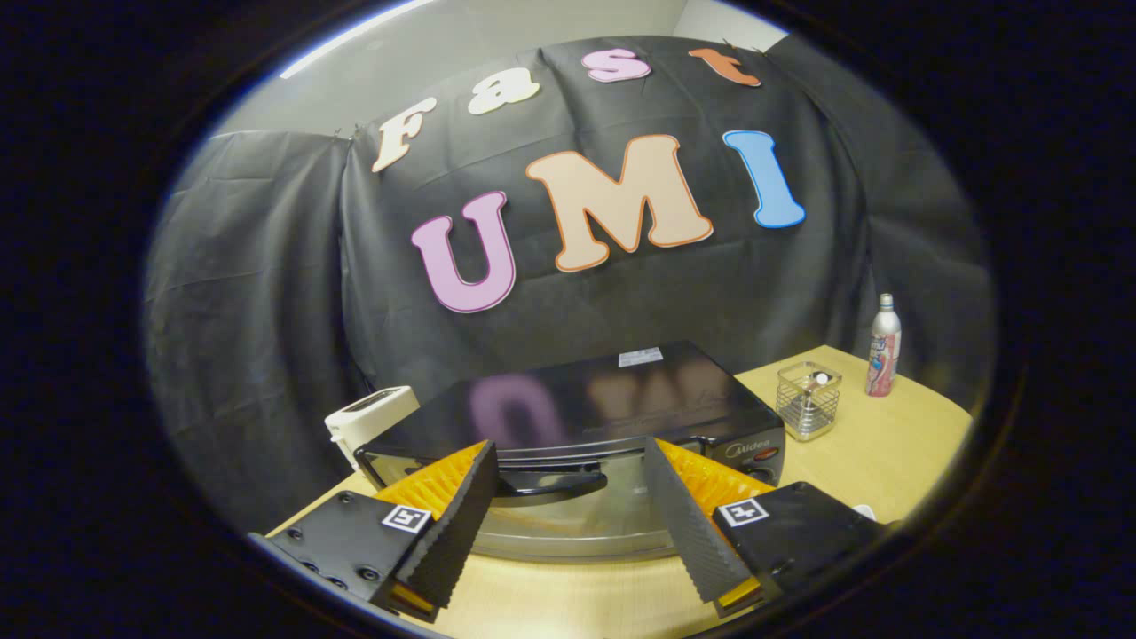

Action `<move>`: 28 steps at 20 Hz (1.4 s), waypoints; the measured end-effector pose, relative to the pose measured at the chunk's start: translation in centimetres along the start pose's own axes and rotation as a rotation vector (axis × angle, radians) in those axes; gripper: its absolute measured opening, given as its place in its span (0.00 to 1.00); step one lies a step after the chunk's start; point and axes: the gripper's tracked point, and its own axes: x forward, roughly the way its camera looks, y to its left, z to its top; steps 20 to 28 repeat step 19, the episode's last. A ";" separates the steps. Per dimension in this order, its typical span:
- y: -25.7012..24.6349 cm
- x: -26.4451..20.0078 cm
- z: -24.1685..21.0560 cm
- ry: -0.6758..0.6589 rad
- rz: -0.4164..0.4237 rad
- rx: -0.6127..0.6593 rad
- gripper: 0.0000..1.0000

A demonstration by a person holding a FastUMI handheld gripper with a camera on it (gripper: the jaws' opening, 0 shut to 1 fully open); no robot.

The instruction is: Open the toaster oven, put the food inside, and close the toaster oven door.

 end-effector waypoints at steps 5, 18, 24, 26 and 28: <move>-0.3 -3.3 3.2 -0.022 -0.025 -0.042 0.99; -1.2 -11.7 12.1 -0.078 -0.077 -0.200 0.99; -1.4 -12.0 12.3 -0.080 -0.081 -0.201 0.99; -1.4 -12.0 12.3 -0.080 -0.081 -0.201 0.99; -1.4 -12.0 12.3 -0.080 -0.081 -0.201 0.99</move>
